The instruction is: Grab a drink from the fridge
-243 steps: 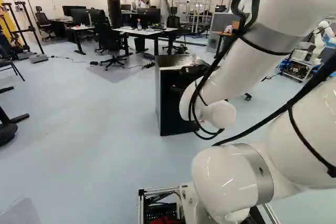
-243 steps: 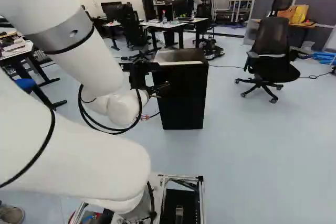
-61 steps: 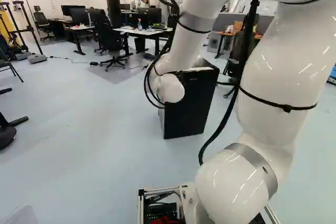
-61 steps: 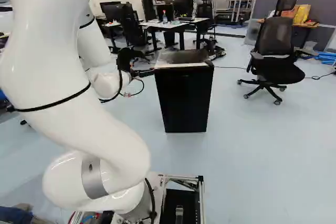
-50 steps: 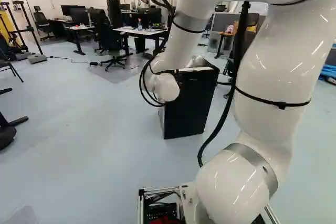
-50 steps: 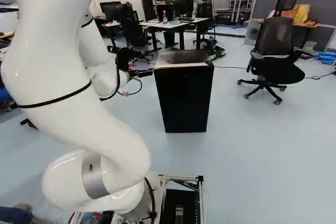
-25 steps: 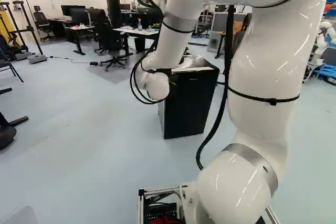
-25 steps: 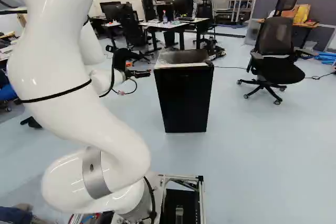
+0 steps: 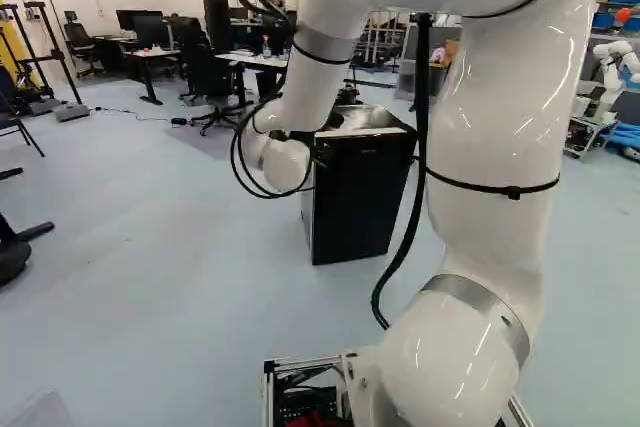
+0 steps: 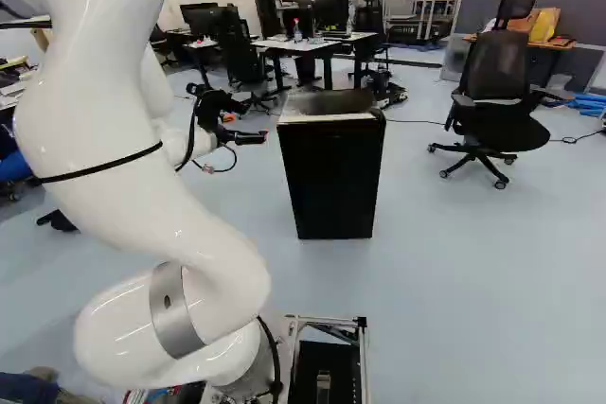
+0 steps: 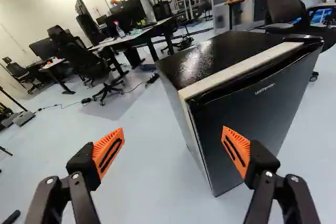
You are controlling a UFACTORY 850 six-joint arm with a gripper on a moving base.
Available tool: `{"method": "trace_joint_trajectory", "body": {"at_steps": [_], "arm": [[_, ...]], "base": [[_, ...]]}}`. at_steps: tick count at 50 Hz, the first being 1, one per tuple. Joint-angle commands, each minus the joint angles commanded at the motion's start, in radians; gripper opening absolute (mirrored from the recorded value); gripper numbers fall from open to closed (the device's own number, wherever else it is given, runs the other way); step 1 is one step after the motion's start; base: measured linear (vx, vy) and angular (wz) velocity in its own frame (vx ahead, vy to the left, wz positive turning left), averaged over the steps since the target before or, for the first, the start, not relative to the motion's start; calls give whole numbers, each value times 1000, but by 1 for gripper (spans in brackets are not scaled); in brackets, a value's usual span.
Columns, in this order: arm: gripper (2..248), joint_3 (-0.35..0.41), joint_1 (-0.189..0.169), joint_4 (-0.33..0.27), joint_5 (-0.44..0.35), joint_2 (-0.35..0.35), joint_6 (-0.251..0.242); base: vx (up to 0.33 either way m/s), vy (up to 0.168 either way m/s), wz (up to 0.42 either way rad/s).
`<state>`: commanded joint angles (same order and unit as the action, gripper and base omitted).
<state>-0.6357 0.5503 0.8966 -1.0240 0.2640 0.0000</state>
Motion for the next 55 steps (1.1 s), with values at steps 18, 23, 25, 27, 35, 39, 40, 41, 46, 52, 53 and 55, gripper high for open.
{"method": "trace_joint_trajectory", "body": {"at_steps": [18, 23, 25, 27, 35, 39, 40, 41, 46, 52, 53, 55], "arm": [[247, -81, 11, 111, -9, 105, 0], [247, -104, 10, 139, -13, 135, 0], [247, -114, 9, 149, -15, 147, 0], [247, -123, 8, 159, -18, 159, 0], [247, -162, 5, 194, -29, 207, 0], [247, -181, 3, 209, -36, 231, 0], [247, -186, 3, 212, -38, 237, 0], [247, -191, 2, 216, -40, 242, 0], [247, -216, -1, 232, -51, 272, 0], [247, -245, -6, 250, -66, 306, 0], [247, -249, -6, 253, -69, 311, 0], [247, -256, -8, 258, -74, 321, 0]], "base": [[0, 0, 0], [0, 0, 0], [0, 0, 0], [0, 0, 0], [0, 0, 0], [0, 0, 0], [0, 0, 0], [0, 0, 0], [0, 0, 0], [0, 0, 0], [0, 0, 0], [0, 0, 0]]}}
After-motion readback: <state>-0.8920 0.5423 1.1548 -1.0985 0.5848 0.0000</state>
